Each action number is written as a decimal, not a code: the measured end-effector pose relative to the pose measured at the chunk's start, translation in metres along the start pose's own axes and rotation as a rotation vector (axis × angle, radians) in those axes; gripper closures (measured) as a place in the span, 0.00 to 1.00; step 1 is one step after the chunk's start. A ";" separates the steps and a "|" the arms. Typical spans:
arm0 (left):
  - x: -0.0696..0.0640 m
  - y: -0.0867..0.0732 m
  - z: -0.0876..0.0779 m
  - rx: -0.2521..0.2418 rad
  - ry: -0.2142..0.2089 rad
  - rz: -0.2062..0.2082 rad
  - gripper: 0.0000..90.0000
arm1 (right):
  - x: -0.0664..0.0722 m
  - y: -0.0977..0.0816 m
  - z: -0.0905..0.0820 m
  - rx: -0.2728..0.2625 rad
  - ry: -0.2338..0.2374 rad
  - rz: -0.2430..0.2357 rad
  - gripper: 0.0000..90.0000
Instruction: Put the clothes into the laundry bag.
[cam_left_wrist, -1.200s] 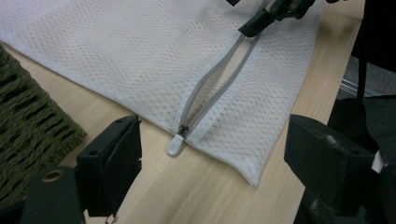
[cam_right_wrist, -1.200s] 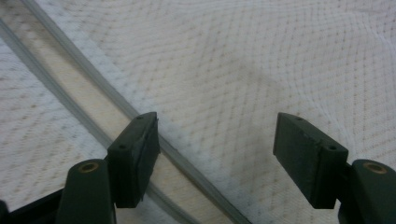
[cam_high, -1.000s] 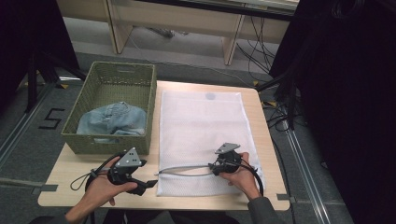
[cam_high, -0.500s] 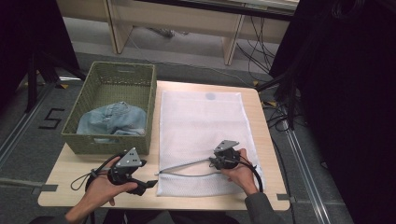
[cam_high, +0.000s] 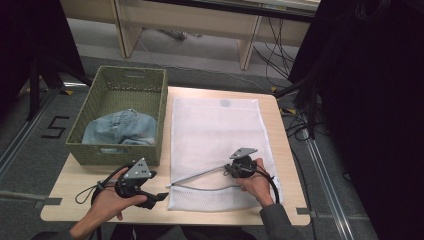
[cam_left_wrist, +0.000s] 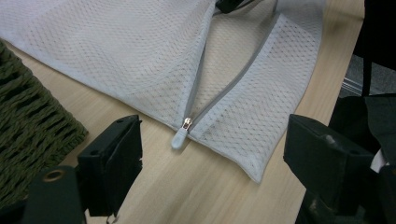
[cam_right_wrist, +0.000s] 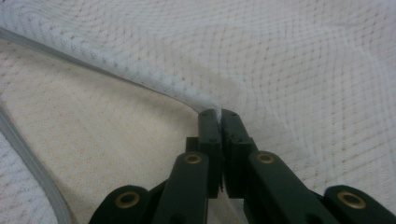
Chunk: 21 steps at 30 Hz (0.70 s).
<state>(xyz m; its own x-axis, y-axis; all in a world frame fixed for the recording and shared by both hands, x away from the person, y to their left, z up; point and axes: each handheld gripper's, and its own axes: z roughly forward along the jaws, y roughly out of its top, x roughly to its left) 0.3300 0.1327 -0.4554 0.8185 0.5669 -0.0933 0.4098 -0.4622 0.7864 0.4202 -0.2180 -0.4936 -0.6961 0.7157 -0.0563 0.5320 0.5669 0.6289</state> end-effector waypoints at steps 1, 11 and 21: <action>0.000 0.000 0.000 0.000 0.000 0.006 0.21 | 0.000 0.001 -0.002 0.003 -0.001 -0.007 0.99; 0.013 0.006 -0.014 -0.059 0.041 -0.029 0.21 | 0.009 0.019 -0.024 -0.121 -0.095 -0.074 1.00; 0.039 0.022 -0.041 -0.135 0.134 -0.057 0.20 | 0.015 0.032 -0.042 -0.196 -0.124 -0.138 1.00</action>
<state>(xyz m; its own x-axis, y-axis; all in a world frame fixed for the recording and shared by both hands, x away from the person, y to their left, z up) 0.3540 0.1727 -0.4168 0.7304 0.6799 -0.0651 0.3892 -0.3360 0.8577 0.4066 -0.2060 -0.4415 -0.6847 0.6886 -0.2386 0.3246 0.5813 0.7462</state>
